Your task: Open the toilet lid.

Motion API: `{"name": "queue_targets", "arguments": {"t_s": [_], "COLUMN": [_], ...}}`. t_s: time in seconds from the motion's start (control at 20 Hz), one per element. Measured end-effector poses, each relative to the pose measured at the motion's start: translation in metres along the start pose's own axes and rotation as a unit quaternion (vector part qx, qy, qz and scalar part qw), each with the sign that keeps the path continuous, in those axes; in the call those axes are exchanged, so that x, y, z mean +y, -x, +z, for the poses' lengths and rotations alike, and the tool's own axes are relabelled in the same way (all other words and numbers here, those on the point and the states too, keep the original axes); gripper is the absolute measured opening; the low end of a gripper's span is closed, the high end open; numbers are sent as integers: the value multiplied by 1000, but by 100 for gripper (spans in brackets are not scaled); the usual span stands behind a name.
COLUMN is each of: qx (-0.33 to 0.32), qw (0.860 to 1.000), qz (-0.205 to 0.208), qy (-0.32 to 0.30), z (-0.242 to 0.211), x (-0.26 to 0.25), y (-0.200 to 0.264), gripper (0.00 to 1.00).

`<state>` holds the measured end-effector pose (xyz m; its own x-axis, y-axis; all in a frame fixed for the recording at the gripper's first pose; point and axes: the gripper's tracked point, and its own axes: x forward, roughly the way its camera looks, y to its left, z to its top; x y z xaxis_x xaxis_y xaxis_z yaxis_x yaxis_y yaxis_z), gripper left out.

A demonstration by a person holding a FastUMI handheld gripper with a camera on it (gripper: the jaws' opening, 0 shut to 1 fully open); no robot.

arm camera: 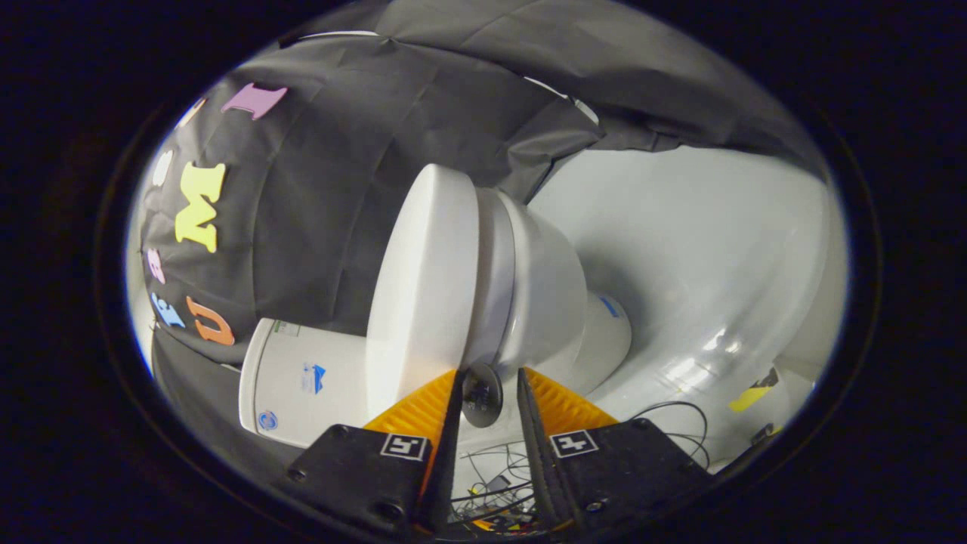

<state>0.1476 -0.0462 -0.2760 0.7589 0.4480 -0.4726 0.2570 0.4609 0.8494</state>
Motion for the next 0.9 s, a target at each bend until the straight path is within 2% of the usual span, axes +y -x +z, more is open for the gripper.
{"name": "queue_targets", "arguments": {"t_s": [0.15,0.35,0.45,0.7,0.9], "qx": [2,7,7,22,25], "qw": [1000,1000,999,993,994], "qz": [5,17,23,33,32], "qy": [-13,-21,-46,-114,-101], "z": [0,0,5,2,1], "x": [1,5,6,8,8], "y": [-1,1,2,3,4], "gripper": [29,19,13,9,9]}}
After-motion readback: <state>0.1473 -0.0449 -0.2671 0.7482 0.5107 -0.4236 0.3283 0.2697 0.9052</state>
